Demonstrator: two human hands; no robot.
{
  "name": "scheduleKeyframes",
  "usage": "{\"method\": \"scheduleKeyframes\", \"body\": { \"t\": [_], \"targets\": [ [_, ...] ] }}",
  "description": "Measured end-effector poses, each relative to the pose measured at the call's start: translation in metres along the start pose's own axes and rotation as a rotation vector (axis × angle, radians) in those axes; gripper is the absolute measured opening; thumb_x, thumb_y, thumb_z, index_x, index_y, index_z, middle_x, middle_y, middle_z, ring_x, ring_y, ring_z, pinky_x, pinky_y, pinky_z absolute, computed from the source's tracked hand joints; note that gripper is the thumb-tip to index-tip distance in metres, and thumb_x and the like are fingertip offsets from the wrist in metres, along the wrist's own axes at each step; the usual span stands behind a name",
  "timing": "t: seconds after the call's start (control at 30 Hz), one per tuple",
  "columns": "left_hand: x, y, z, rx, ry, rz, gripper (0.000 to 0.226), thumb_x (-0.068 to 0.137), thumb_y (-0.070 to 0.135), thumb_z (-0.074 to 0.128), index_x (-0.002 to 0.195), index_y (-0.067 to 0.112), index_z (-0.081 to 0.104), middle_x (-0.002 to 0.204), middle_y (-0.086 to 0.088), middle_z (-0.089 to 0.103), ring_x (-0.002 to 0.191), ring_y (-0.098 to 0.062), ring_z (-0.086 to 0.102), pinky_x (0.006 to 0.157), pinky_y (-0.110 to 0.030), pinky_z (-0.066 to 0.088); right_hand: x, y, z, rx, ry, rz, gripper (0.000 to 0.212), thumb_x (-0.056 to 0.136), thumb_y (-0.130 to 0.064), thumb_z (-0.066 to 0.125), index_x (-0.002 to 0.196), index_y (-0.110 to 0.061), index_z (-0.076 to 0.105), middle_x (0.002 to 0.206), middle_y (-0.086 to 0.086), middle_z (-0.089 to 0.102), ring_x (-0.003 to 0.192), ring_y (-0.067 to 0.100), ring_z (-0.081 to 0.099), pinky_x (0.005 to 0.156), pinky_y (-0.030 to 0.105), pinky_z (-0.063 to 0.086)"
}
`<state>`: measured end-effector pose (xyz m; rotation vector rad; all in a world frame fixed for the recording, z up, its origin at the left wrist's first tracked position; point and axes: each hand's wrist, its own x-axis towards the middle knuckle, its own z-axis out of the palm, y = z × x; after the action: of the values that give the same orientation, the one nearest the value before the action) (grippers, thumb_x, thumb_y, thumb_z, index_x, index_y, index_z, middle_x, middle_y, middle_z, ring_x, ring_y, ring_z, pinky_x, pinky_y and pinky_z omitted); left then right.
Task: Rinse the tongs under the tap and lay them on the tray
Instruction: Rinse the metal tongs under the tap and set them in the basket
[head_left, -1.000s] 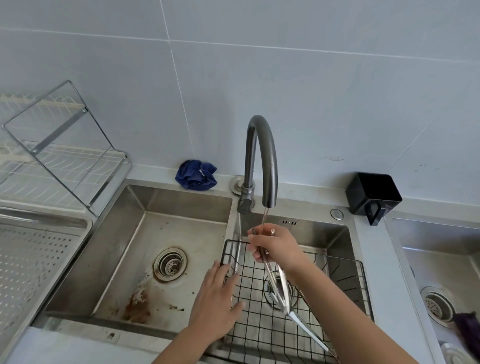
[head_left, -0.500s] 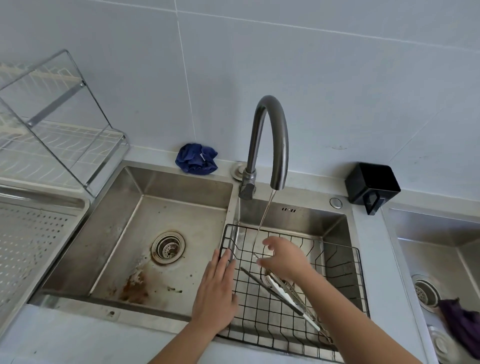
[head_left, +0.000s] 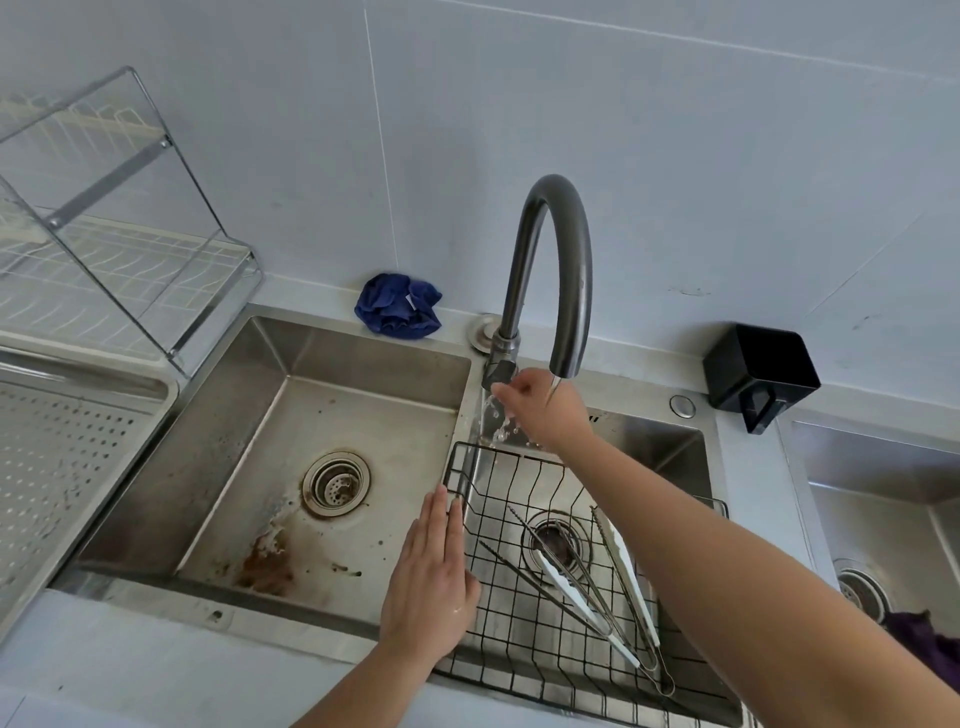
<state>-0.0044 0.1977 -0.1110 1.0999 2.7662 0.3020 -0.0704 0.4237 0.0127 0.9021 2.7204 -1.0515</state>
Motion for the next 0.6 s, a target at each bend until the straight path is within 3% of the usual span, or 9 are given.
{"method": "scheduleKeyframes", "body": {
  "t": [0.1,0.2,0.33,0.5,0.6],
  "targets": [
    [0.001,0.0,0.0,0.006,0.026,-0.003,0.077,0.087,0.031,0.051,0.153,-0.002,0.032,0.165,-0.023,0.02,0.153,-0.032,0.024,0.121,-0.042,0.032,0.016,0.0,0.004,0.085,0.008,0.061,0.045,0.1,-0.055,0.053,0.091,-0.013,0.068,0.085,0.01,0.076,0.073,0.025,0.073,0.064,0.033,0.057],
    [0.001,0.002,0.0,0.021,0.032,-0.01,0.075,0.09,0.036,0.044,0.154,-0.002,0.032,0.165,-0.023,0.019,0.153,-0.032,0.025,0.121,-0.041,0.029,0.028,0.005,0.009,0.285,0.013,0.104,0.04,0.099,-0.049,0.06,0.083,-0.013,0.064,0.083,0.013,0.076,0.068,0.025,0.068,0.065,0.039,0.055],
    [0.002,0.002,0.001,0.021,0.031,-0.018,0.076,0.091,0.038,0.041,0.155,-0.001,0.028,0.166,-0.023,0.017,0.153,-0.033,0.024,0.121,-0.042,0.031,0.033,0.01,0.014,0.289,0.034,0.079,0.041,0.099,-0.049,0.06,0.076,-0.015,0.062,0.073,0.009,0.072,0.068,0.027,0.07,0.074,0.047,0.06],
    [0.002,0.003,0.0,0.028,0.04,-0.02,0.075,0.089,0.037,0.04,0.153,-0.003,0.033,0.164,-0.024,0.023,0.151,-0.033,0.029,0.119,-0.04,0.031,0.034,0.008,0.011,0.249,0.03,0.075,0.038,0.098,-0.053,0.057,0.091,-0.016,0.06,0.087,0.011,0.07,0.09,0.037,0.074,0.081,0.049,0.059],
    [0.003,0.003,0.001,0.023,0.044,-0.022,0.074,0.09,0.037,0.039,0.154,-0.002,0.032,0.165,-0.023,0.021,0.152,-0.032,0.027,0.119,-0.041,0.033,0.033,0.007,0.008,0.17,0.051,0.046,0.038,0.099,-0.054,0.054,0.094,-0.017,0.061,0.092,0.011,0.074,0.09,0.034,0.075,0.083,0.047,0.062]
  ]
}}
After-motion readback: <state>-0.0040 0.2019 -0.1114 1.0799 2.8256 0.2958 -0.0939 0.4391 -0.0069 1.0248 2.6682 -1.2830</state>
